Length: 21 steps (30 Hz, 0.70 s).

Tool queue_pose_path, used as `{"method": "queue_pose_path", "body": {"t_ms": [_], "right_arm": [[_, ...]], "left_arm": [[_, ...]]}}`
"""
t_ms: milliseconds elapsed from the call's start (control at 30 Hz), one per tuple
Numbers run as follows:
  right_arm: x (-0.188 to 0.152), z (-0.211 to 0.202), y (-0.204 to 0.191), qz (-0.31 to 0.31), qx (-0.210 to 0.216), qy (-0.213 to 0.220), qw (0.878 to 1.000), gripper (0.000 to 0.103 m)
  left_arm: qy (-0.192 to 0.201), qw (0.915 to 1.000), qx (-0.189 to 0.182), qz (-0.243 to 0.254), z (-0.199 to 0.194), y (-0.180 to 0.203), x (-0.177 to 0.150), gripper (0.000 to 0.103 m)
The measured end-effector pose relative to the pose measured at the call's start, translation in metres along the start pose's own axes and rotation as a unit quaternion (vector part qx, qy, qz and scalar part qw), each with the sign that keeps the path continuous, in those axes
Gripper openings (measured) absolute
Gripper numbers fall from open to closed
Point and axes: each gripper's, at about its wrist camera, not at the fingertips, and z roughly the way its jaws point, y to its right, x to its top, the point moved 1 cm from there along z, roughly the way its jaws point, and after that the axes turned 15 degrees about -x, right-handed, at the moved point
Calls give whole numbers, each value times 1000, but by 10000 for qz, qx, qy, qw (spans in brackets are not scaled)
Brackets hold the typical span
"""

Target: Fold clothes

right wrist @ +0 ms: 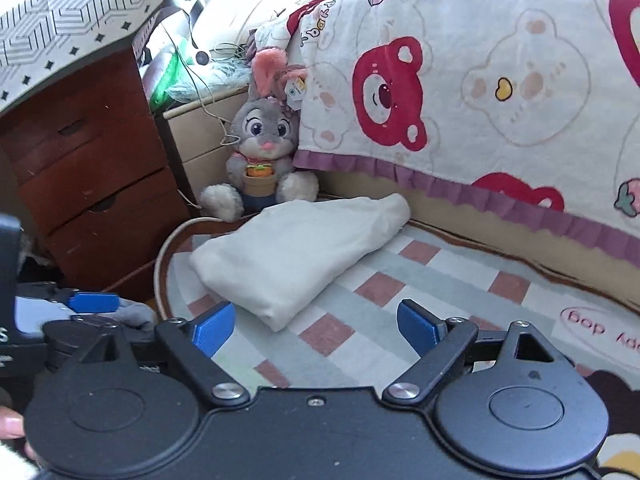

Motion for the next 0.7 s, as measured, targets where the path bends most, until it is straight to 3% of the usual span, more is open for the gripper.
{"method": "queue_pose_path", "body": {"t_ms": [267,433,700], "right_arm": [[-3,-2,-2,-38,-92,19,9999,91],[-8,-5,-3,-113,156,-6,9998,91],[-8,-3,-5,-194,9,-62,9998,91]], "left_arm": [[-43,9997,-148,202,0,10,2,103],[6,9998,-22,204,-1,8,2,103],[17,9996,-86,284,-1,13,3,103]]}}
